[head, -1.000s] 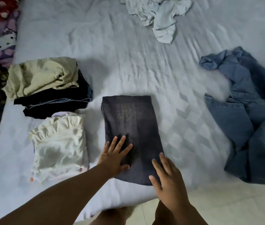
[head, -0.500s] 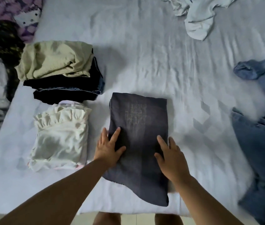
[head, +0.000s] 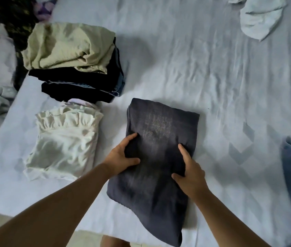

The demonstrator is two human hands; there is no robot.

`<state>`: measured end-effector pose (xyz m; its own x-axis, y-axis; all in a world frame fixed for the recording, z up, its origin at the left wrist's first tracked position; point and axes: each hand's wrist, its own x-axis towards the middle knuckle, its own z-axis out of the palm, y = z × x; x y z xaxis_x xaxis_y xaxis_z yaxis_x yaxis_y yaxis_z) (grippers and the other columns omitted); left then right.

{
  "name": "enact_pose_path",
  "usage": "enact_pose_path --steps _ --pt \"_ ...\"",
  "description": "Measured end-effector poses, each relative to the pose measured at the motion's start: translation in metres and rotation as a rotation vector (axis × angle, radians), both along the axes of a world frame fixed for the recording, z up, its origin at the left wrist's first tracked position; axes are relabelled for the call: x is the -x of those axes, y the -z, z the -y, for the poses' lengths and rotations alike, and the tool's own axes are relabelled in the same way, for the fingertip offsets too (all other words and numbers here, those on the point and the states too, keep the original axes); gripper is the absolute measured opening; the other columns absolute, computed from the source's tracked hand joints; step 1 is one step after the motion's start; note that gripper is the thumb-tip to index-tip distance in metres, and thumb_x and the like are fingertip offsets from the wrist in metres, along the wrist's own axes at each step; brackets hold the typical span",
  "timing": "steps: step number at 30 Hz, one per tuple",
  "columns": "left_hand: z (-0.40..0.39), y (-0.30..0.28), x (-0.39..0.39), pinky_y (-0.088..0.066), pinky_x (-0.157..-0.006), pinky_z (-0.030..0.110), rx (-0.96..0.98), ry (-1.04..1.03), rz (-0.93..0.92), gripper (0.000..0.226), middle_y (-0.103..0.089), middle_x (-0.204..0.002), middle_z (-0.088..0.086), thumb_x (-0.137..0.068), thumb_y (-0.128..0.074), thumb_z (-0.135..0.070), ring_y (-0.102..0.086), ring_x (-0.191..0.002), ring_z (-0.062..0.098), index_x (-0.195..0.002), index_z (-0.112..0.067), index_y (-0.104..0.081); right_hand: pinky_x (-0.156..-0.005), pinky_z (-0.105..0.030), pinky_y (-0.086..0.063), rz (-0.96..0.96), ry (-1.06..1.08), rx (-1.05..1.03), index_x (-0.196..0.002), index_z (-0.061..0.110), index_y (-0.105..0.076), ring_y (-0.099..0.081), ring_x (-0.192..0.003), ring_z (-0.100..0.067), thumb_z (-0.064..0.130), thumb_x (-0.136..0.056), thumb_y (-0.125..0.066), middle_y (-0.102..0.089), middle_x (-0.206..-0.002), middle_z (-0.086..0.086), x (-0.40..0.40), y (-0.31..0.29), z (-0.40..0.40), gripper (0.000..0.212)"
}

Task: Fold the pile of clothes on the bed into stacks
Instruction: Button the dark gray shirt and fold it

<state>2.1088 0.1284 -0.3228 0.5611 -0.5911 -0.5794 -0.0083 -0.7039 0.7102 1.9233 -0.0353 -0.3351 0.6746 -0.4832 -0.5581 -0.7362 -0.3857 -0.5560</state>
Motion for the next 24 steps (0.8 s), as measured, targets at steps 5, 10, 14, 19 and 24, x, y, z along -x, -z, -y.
enact_pose_path --steps 5,10,14,19,24 --pt "0.007 0.003 0.003 -0.032 -0.108 0.021 0.046 -0.031 -0.004 0.093 -0.037 -0.140 -0.008 -0.066 -0.078 -0.017 -0.039 -0.127 0.006 -0.129 -0.060 -0.026 -0.098 -0.025 -0.040 0.208 0.262 -0.188 -0.145 0.044 -0.016 -0.043 -0.122 -0.017 0.007 -0.077 -0.073 -0.037 -0.130 -0.001 -0.006 -0.001 0.004 0.097" --pt "0.022 0.003 -0.017 -0.025 -0.103 0.013 -0.034 0.173 -0.011 0.111 -0.015 -0.149 -0.008 -0.070 -0.078 -0.011 -0.025 -0.136 0.010 -0.142 -0.052 -0.004 -0.104 -0.019 -0.027 0.135 0.024 -0.141 -0.139 0.053 0.004 -0.025 -0.140 -0.012 0.010 -0.081 -0.070 -0.017 -0.155 0.007 -0.020 -0.002 0.021 0.103" --pt "0.038 -0.013 -0.030 -0.023 -0.103 0.014 -0.058 0.238 0.029 0.110 -0.012 -0.151 -0.008 -0.073 -0.077 -0.014 -0.023 -0.138 0.011 -0.146 -0.043 0.001 -0.105 -0.024 -0.034 0.115 -0.071 0.018 -0.136 0.051 0.012 -0.033 -0.138 -0.016 0.012 -0.086 -0.065 -0.018 -0.156 0.007 -0.033 -0.021 0.034 0.100" --pt "0.082 -0.045 -0.081 -0.007 -0.100 -0.001 0.052 0.167 0.250 0.109 -0.002 -0.157 0.003 -0.075 -0.074 -0.010 -0.005 -0.141 0.006 -0.145 -0.043 0.003 -0.102 -0.023 -0.035 0.243 -0.057 0.142 -0.137 0.048 0.013 -0.039 -0.133 -0.019 0.013 -0.087 -0.065 -0.020 -0.156 0.007 -0.092 -0.059 0.079 0.099" --pt "0.145 -0.069 -0.160 -0.027 -0.097 0.015 0.063 0.136 0.452 0.108 0.007 -0.158 0.000 -0.078 -0.070 -0.009 -0.027 -0.139 0.018 -0.147 -0.040 0.006 -0.103 -0.024 -0.033 0.330 -0.067 0.223 -0.140 0.047 0.011 -0.036 -0.135 -0.020 0.014 -0.087 -0.065 -0.015 -0.157 0.010 -0.180 -0.078 0.141 0.098"
